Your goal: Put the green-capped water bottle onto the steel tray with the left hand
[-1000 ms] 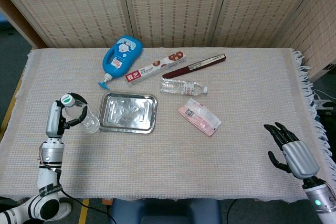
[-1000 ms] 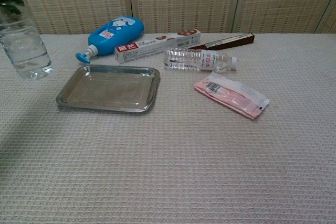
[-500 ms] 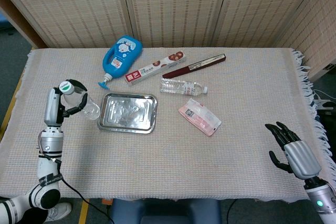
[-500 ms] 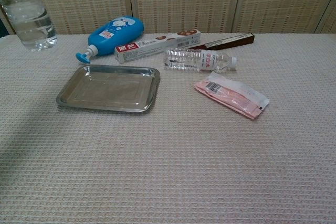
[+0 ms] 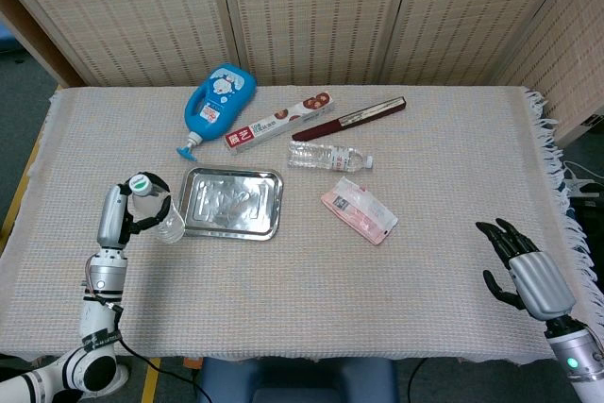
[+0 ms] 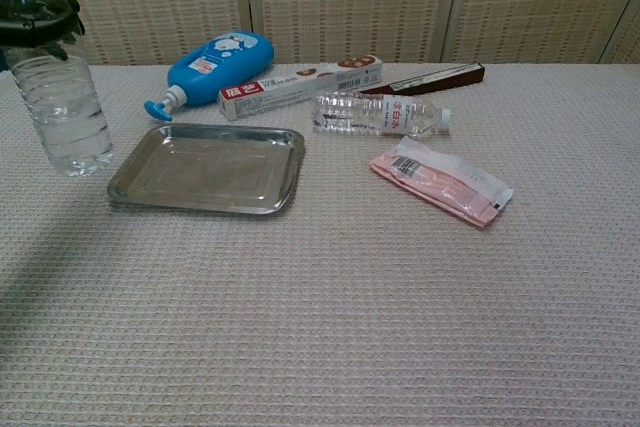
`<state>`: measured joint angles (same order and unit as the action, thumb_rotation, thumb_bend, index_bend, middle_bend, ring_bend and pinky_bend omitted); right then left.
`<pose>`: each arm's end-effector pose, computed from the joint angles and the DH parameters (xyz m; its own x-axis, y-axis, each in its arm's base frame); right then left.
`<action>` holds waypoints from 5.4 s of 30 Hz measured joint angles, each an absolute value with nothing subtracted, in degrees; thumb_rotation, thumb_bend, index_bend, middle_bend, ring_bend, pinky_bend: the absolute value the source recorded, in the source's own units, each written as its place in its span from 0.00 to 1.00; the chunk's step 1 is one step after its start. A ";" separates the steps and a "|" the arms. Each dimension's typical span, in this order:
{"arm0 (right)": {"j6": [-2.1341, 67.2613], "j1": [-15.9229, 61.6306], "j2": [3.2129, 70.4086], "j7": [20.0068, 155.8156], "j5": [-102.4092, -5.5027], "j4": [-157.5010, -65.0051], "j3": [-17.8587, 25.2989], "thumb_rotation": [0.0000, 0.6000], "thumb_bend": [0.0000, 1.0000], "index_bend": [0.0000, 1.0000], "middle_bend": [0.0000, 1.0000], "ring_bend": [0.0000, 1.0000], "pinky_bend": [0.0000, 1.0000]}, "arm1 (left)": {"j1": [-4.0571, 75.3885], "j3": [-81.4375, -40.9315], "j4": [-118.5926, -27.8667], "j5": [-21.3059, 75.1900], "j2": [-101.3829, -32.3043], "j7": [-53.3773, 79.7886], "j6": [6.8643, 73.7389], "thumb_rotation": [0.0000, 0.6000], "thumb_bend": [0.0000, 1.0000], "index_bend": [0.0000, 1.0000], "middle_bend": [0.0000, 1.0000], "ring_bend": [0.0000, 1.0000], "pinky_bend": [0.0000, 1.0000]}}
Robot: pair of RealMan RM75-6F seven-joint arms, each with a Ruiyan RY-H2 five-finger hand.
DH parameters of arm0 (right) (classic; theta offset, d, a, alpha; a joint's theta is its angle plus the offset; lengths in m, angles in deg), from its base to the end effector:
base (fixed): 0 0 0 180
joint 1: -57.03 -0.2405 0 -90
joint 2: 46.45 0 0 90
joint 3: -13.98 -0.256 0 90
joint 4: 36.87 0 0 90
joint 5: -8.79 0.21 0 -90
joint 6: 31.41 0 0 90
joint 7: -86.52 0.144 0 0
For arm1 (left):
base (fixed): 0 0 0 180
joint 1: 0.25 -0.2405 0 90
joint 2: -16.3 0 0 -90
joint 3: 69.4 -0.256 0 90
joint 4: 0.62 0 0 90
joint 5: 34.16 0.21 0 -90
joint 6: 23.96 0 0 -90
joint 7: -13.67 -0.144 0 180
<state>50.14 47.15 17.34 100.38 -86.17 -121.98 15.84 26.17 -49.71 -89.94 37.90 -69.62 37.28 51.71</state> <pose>-0.3124 -0.1908 0.1452 0.3286 -0.1401 0.9340 -0.9322 -0.2069 0.2969 -0.1892 0.3258 0.0764 -0.4330 -0.0237 0.9011 0.8873 -0.1872 0.4214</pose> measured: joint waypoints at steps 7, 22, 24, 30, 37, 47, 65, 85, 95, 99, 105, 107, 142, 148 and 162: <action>49.71 46.97 17.40 100.24 -85.71 -121.99 15.68 1.00 0.25 0.01 0.09 0.00 0.20 | 28.81 -48.21 -82.23 37.05 -78.47 36.47 53.01 1.00 0.70 0.87 1.00 0.87 0.76; 48.92 46.69 17.49 100.03 -85.36 -122.01 15.69 1.00 0.25 0.01 0.09 0.00 0.20 | 35.00 -44.45 -71.99 35.49 -89.59 32.29 54.00 1.00 0.70 0.87 1.00 0.87 0.76; 48.85 46.67 17.49 99.98 -85.32 -122.03 15.69 1.00 0.25 0.01 0.09 0.00 0.20 | 36.05 -43.90 -70.54 35.06 -90.73 31.54 53.59 1.00 0.70 0.87 1.00 0.87 0.76; 48.57 46.59 17.51 100.01 -85.16 -122.03 15.68 1.00 0.25 0.01 0.09 0.00 0.20 | 38.93 -42.58 -65.47 34.16 -94.61 30.49 52.64 1.00 0.70 0.87 1.00 0.87 0.76; 48.12 46.42 17.52 99.97 -84.91 -122.07 15.66 1.00 0.25 0.01 0.09 0.00 0.20 | 41.73 -41.57 -59.01 32.57 -99.31 30.24 50.75 1.00 0.69 0.87 1.00 0.87 0.76; 47.53 46.22 17.50 99.92 -84.84 -122.12 15.81 1.00 0.25 0.01 0.09 0.00 0.20 | 45.92 -39.27 -50.84 31.50 -104.31 31.04 49.68 1.00 0.70 0.87 1.00 0.87 0.76; 47.04 46.08 17.60 99.69 -84.59 -122.11 15.87 1.00 0.25 0.01 0.09 0.00 0.20 | 47.78 -41.25 -34.01 35.00 -107.93 36.77 52.17 1.00 0.68 0.81 0.91 0.82 0.71; 47.20 46.11 17.53 99.83 -84.61 -122.19 15.88 1.00 0.25 0.01 0.09 0.00 0.20 | 47.32 -43.62 -28.32 35.18 -108.97 39.16 48.22 1.00 0.55 0.22 0.23 0.25 0.36; 47.28 46.13 17.43 99.90 -84.75 -122.30 15.98 1.00 0.25 0.01 0.09 0.00 0.20 | 46.10 -43.99 -31.27 34.83 -106.14 36.77 47.58 1.00 0.46 0.00 0.00 0.04 0.30; 47.53 46.18 17.37 100.01 -84.88 -122.33 15.96 1.00 0.25 0.01 0.09 0.00 0.20 | 44.86 -44.12 -35.18 34.55 -103.94 35.04 47.53 1.00 0.45 0.00 0.00 0.00 0.29; 47.59 46.20 17.42 100.00 -85.08 -122.30 16.06 1.00 0.25 0.01 0.09 0.00 0.20 | 42.44 -44.58 -43.77 34.35 -100.05 31.93 48.18 1.00 0.44 0.00 0.00 0.00 0.29; 47.62 46.23 17.43 99.98 -85.13 -122.31 16.11 1.00 0.25 0.01 0.09 0.00 0.20 | 41.81 -44.65 -46.30 34.23 -99.03 30.91 48.37 1.00 0.44 0.00 0.00 0.00 0.29; 47.80 46.28 17.05 100.54 -85.35 -122.56 16.24 1.00 0.25 0.01 0.09 0.00 0.20 | 38.55 -45.01 -59.31 27.29 -92.68 17.93 42.00 1.00 0.38 0.00 0.00 0.00 0.29; 47.86 46.29 17.06 100.58 -85.29 -122.54 16.19 1.00 0.25 0.01 0.09 0.00 0.20 | 37.96 -44.81 -60.54 25.74 -91.38 16.33 40.94 1.00 0.37 0.00 0.00 0.00 0.29; 47.53 46.19 17.19 100.42 -85.31 -122.49 16.29 1.00 0.25 0.01 0.09 0.00 0.20 | 36.21 -44.44 -64.04 22.95 -87.93 15.51 39.31 1.00 0.36 0.00 0.00 0.00 0.29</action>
